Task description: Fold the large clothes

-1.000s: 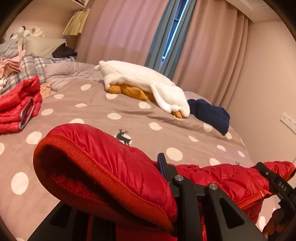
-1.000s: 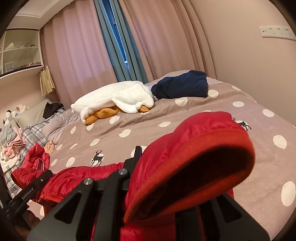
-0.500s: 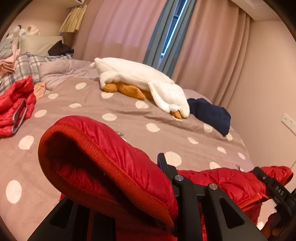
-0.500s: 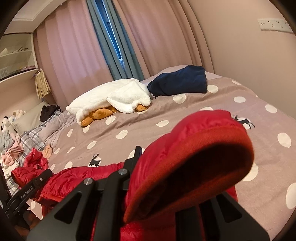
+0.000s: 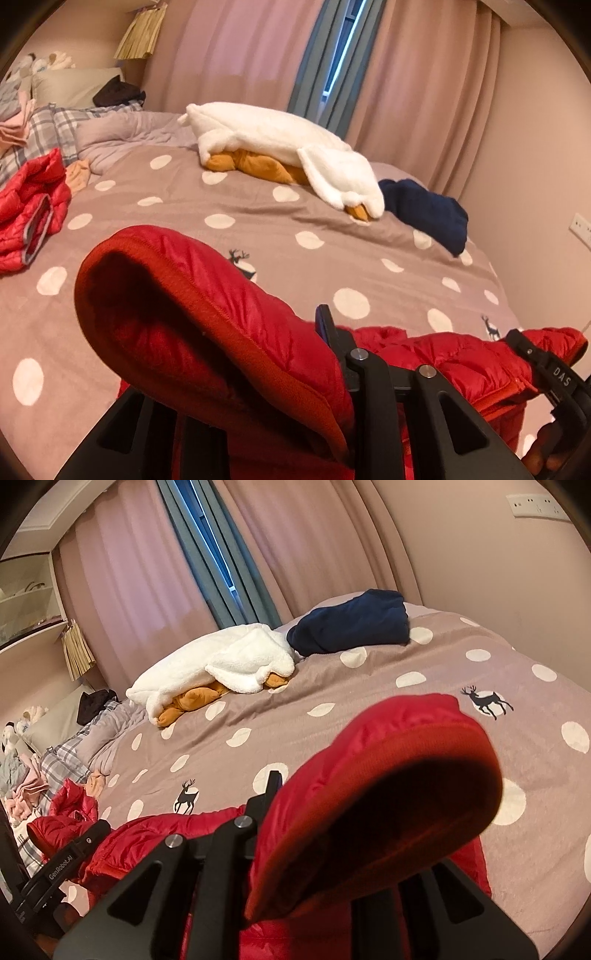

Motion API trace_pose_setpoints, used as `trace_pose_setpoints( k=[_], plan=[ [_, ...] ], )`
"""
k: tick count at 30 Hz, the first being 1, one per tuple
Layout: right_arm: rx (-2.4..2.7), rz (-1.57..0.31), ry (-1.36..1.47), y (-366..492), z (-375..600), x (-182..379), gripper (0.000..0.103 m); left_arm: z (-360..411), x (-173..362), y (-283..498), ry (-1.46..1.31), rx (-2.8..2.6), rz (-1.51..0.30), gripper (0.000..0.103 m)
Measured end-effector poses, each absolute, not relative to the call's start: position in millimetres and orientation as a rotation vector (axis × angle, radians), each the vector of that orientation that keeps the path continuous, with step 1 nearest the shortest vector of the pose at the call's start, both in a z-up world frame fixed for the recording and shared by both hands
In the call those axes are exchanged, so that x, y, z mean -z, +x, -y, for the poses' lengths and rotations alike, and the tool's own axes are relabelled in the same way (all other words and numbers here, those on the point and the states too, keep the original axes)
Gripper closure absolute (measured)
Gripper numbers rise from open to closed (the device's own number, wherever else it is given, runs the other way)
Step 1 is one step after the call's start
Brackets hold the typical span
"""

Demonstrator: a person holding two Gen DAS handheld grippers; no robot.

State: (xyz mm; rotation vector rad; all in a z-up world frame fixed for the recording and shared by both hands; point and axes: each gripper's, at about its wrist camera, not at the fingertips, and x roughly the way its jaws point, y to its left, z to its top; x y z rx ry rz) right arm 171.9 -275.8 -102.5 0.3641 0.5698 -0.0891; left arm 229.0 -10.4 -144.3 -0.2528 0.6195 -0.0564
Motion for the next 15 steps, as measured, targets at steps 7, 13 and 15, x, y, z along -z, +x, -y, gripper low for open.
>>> trace_pose_setpoints(
  k=[7, 13, 15],
  plan=[
    [0.084, -0.587, 0.384, 169.6, 275.5, 105.2, 0.082, 9.1, 144.9, 227.8, -0.288, 0.105, -0.633, 0.051],
    [0.071, -0.59, 0.39, 169.0, 274.3, 105.7, 0.073, 10.9, 148.9, 228.4, -0.272, 0.092, -0.657, 0.05],
    [0.067, -0.593, 0.39, 169.1, 274.8, 105.6, 0.07, 9.0, 148.9, 227.3, -0.284, 0.1, -0.658, 0.046]
  ],
)
